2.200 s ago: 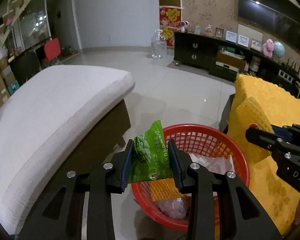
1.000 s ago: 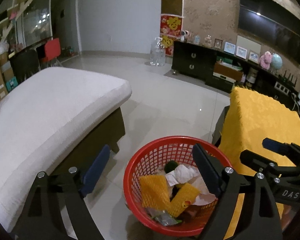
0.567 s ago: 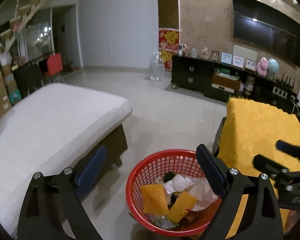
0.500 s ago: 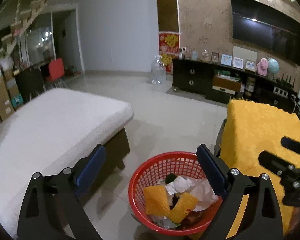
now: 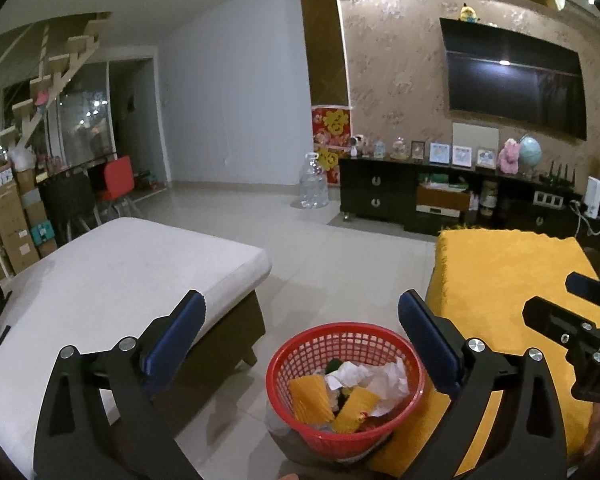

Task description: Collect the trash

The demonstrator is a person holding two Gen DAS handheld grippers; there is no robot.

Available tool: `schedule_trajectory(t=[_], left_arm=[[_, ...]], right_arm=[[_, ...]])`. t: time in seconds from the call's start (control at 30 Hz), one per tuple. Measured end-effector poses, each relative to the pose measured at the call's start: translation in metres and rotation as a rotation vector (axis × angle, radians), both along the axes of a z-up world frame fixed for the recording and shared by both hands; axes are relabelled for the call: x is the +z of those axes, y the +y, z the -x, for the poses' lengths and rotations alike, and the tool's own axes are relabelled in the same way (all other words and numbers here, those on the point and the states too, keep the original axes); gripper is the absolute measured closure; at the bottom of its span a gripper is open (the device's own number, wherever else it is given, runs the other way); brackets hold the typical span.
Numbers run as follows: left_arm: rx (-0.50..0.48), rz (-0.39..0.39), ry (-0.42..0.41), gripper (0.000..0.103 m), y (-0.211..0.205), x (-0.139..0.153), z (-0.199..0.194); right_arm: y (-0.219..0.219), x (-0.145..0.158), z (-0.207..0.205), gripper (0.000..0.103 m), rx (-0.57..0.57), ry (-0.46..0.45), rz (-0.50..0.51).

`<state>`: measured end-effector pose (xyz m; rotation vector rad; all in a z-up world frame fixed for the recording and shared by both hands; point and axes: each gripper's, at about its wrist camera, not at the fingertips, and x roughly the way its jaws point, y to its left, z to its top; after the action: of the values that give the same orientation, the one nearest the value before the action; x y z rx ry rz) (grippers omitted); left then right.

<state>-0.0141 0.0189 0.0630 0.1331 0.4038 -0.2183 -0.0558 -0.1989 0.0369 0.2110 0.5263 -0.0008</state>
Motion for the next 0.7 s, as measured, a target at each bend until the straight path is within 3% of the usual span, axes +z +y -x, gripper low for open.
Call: schedule_trajectory(t=[0.27,0.7], left_arm=[[-0.013,-0.009,-0.009,0.009,0.004,0.002,0.025],[0.005,-0.006,-0.014,0.009,0.011,0.0,0.034]], right_arm=[[0.006,-0.002,0.023,0.007,-0.007,0.004,-0.017],[0.016,-0.006,0.028,0.007,0.012,0.005,0.001]])
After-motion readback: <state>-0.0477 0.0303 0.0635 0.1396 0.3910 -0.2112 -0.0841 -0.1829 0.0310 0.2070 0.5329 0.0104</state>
